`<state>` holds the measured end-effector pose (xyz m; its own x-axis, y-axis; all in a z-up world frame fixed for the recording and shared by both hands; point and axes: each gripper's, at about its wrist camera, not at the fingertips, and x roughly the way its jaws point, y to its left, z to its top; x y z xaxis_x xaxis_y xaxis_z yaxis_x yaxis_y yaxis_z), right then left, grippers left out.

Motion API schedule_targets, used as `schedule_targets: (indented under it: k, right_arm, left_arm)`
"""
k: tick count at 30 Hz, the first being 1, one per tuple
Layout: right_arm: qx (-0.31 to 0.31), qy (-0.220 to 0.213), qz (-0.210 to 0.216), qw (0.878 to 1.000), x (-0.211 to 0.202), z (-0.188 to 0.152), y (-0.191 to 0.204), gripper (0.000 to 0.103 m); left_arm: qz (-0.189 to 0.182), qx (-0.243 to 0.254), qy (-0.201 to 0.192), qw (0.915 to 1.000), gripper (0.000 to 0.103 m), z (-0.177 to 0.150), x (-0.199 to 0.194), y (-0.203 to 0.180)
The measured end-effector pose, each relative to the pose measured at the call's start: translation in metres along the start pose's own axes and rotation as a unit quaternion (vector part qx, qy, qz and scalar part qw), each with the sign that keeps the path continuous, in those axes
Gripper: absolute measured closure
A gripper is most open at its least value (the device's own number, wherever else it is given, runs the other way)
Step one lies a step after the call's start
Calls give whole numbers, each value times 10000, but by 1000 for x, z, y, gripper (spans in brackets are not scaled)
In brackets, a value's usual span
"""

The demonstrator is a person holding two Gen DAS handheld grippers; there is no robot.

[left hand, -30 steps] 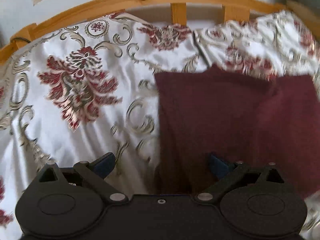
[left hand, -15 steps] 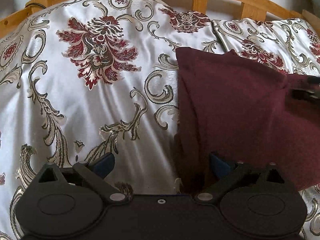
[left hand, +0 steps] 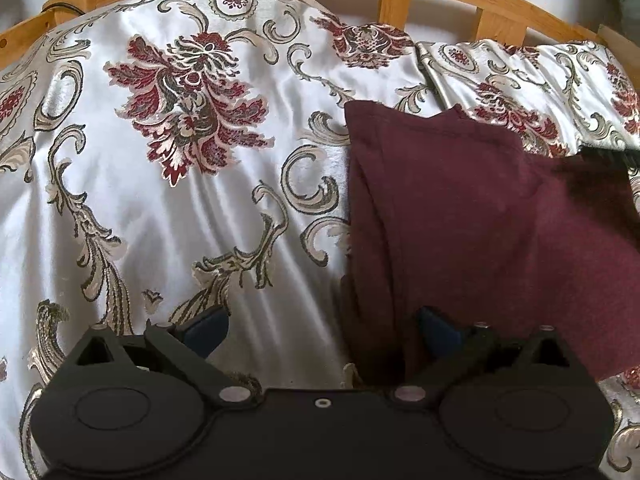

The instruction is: Fold small clothes

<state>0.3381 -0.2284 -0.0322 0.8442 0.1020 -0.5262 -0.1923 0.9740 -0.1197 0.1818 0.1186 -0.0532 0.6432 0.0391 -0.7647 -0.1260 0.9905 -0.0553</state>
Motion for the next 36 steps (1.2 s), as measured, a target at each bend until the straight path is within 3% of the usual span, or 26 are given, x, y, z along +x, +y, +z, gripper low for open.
schedule_targets:
  k: [5, 7, 9, 11, 14, 20, 25, 29, 32, 36]
  right_arm:
    - [-400, 273, 489, 9976, -49, -47, 24, 0]
    - [-815, 282, 286, 9959, -69, -72, 38, 0]
    - [-1122, 15, -59, 9937, -89, -94, 46, 0]
    - [-1154, -218, -385, 9923, -102, -107, 48, 0]
    - [-1076, -358, -522, 9922, -106, -120, 50, 0]
    - [-845, -553, -593, 9931, -104, -130, 49, 0]
    - [-768, -702, -453, 9935, -105, -135, 43, 0]
    - [-603, -639, -301, 9957, -104, -133, 38, 0]
    - [-490, -600, -168, 9969, -103, -133, 32, 0]
    - [-290, -517, 42, 9982, -101, -133, 23, 0]
  left_arm:
    - [-174, -147, -38, 9997, 1, -1, -6, -2]
    - [-106, -69, -8, 9999, 1, -4, -7, -6]
    - [-46, 58, 7, 10000, 1, -7, -7, -9]
    - [21, 189, -52, 9998, 1, -7, -8, -12]
    - [87, 389, -249, 9989, 1, 3, -10, -19]
    - [-54, 592, -668, 9960, 1, 45, 2, -51]
    - [-200, 306, -465, 9982, 1, 82, 31, -79]
    - [-186, 471, -304, 9983, 1, 101, 57, -99]
    - [18, 600, -143, 9981, 1, 109, 80, -108]
    - [243, 406, -56, 9989, 1, 119, 104, -110]
